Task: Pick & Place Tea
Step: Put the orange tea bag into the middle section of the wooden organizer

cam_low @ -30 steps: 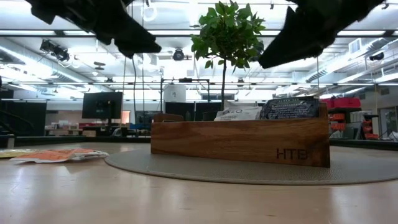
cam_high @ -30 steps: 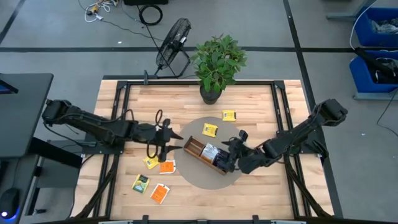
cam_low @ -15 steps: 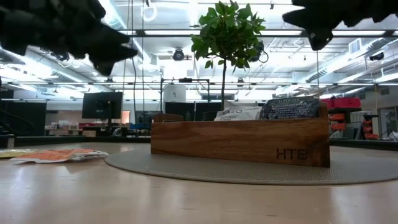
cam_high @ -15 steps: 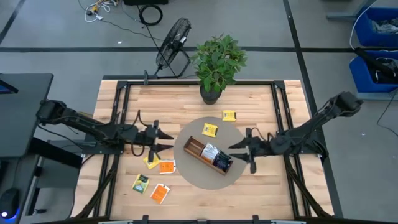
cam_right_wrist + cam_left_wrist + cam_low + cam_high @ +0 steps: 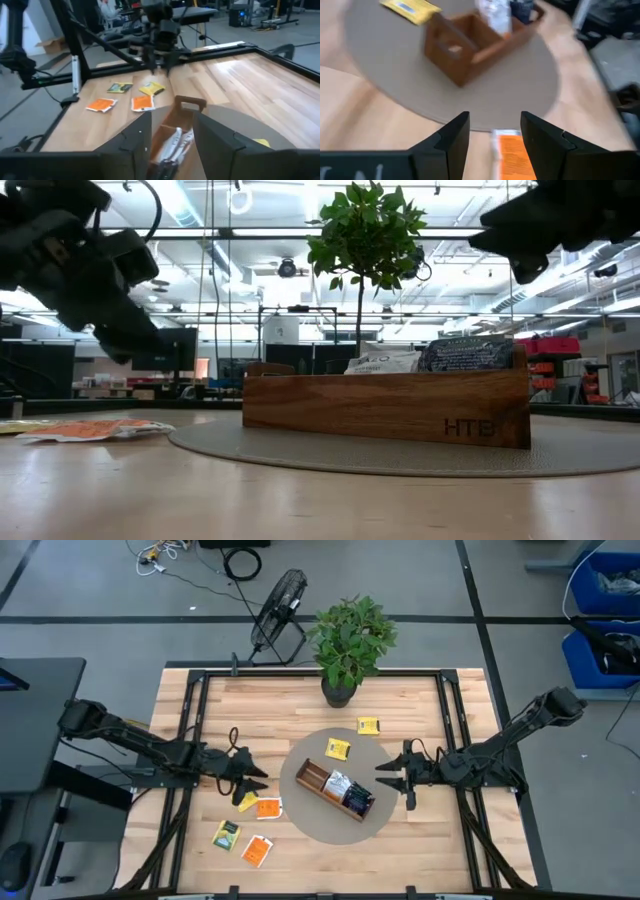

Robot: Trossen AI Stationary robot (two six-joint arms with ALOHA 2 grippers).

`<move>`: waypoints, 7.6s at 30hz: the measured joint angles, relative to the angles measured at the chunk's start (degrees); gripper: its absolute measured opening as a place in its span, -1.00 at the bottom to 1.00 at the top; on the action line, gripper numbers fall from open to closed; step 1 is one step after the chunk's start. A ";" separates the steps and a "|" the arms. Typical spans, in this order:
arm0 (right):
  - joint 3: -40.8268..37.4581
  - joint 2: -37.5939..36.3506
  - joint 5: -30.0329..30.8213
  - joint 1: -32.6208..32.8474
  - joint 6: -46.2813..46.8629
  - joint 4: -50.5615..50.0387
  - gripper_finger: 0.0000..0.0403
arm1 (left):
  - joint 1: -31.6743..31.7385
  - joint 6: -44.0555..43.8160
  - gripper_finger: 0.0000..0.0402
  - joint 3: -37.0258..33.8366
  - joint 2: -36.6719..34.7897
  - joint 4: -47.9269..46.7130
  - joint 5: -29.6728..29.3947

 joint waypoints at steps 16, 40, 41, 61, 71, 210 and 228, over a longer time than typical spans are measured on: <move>0.00 0.11 1.71 -1.16 2.43 -1.66 -0.24 | -7.42 -6.43 -0.10 2.34 2.59 -6.76 -1.88; 0.02 0.11 1.73 -1.42 2.57 -1.94 -0.24 | -7.98 -1.00 -0.10 13.53 28.04 -9.23 0.13; 0.02 0.11 1.72 -1.42 2.57 -1.94 -0.24 | -7.98 -1.01 -0.10 13.68 28.35 -9.29 0.00; 0.02 0.11 3.23 -1.44 4.06 -4.17 -0.24 | -7.78 -1.26 -0.97 13.51 28.01 -9.80 0.17; 0.04 0.11 3.47 -1.44 6.52 -3.41 -0.24 | -7.85 -2.18 -0.99 13.35 23.10 -10.01 -1.30; 48.96 42.23 -16.46 -26.59 -0.11 -21.87 -1.00 | 3.05 30.65 -0.47 13.51 13.75 12.37 -35.22; 48.92 36.74 -5.77 -14.02 1.04 -38.86 -1.00 | 3.06 21.61 -0.23 13.49 13.75 12.00 -17.34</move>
